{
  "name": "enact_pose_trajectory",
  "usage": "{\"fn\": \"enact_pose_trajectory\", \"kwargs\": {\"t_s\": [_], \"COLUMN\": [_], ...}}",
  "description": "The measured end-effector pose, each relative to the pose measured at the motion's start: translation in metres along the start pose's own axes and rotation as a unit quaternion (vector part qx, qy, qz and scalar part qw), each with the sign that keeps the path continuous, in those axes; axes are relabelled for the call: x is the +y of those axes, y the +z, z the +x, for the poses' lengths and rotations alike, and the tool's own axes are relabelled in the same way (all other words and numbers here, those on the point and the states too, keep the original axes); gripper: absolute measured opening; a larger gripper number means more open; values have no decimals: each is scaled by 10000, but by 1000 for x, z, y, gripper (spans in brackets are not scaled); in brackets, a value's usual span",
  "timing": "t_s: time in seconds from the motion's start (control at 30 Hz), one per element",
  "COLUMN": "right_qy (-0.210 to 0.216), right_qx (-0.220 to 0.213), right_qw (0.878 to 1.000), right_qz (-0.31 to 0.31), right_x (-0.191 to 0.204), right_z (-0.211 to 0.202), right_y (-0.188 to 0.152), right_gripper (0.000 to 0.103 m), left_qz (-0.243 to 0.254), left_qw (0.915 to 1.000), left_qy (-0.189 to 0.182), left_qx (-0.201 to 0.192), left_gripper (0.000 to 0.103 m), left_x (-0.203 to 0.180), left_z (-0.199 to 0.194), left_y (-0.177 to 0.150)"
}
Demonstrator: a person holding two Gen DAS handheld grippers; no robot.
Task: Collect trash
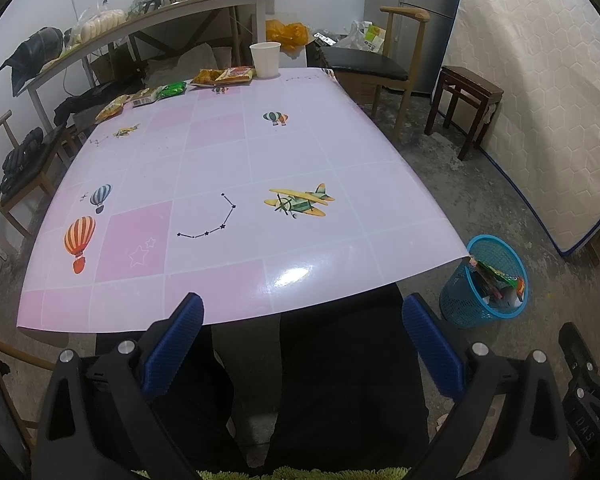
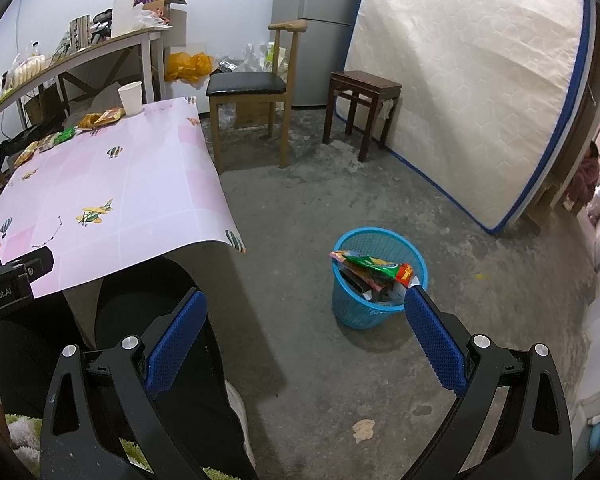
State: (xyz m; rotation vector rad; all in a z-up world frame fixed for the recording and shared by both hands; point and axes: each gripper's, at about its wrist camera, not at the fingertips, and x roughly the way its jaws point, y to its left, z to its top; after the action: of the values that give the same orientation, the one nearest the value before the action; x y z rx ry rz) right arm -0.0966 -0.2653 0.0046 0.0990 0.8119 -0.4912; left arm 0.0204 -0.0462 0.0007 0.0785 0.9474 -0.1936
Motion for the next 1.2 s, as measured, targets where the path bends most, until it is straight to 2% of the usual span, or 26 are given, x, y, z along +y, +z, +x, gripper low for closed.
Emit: {"fn": "enact_pose_trajectory", "kwargs": {"t_s": [1.2], "right_qy": [-5], "right_qx": [-10], "right_qw": [10000], "right_qz": [-23], "right_x": [7], "right_z": [-2], "right_y": [1], "right_gripper": [95], "left_qz": [-20], "left_qw": [10000], "left_qy": [-10], "left_qx": [6], "left_gripper": [97], "left_x": [3], "left_z": [2], "left_y": [0]}}
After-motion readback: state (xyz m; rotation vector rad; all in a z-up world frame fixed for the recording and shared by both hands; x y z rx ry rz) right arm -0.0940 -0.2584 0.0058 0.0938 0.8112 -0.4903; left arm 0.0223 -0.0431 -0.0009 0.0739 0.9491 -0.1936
